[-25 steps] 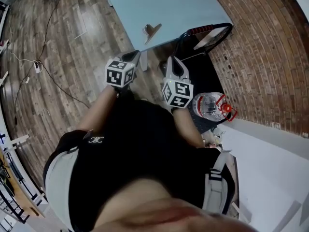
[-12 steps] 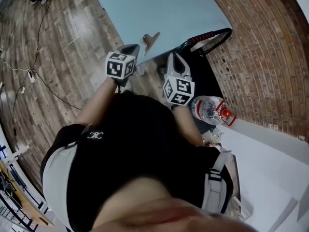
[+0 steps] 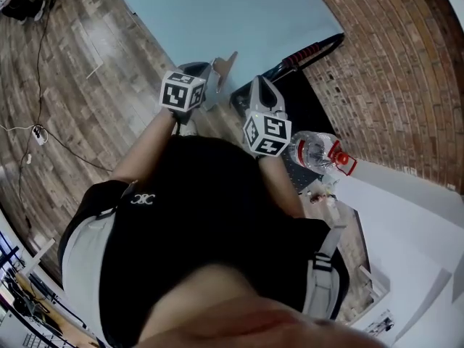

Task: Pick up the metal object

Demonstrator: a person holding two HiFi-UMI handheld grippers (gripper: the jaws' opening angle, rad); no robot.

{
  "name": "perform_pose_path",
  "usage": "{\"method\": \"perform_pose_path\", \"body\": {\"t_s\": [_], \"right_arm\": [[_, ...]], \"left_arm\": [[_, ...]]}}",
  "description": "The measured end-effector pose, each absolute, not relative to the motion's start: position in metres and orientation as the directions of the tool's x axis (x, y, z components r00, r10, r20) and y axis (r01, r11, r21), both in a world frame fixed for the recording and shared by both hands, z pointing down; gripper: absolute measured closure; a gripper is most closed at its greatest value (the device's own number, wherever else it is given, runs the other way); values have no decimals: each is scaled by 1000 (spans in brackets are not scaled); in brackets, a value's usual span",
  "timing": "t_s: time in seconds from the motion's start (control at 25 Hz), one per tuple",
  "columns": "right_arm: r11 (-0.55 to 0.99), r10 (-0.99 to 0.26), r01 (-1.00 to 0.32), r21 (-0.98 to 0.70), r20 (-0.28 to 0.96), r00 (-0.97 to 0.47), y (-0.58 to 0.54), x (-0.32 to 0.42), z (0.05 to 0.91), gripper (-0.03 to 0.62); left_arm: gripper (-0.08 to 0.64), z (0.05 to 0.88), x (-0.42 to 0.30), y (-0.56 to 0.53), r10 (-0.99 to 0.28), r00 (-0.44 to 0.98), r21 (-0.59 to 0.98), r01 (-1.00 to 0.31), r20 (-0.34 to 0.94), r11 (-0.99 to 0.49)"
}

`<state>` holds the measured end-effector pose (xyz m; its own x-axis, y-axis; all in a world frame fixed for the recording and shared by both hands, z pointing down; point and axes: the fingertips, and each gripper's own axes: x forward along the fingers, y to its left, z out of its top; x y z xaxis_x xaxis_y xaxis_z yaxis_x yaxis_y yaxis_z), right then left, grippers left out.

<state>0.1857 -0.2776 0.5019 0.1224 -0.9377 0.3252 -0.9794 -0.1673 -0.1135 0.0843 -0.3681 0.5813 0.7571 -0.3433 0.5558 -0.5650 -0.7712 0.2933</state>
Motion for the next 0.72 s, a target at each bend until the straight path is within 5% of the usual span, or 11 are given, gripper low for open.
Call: {"method": "perform_pose_path", "body": {"t_s": [0.44,0.72], "right_arm": [[-252,-903,-966,-64,374,210,-297,177,508,578],[-281,-896,-956,-83,380,230,-296,201,511,578]], "left_arm": [[557,622,99,-390,-191,773,351,-474,605,-807],[457,667,112,-381,-94,733,436,-497,674,-751]]}}
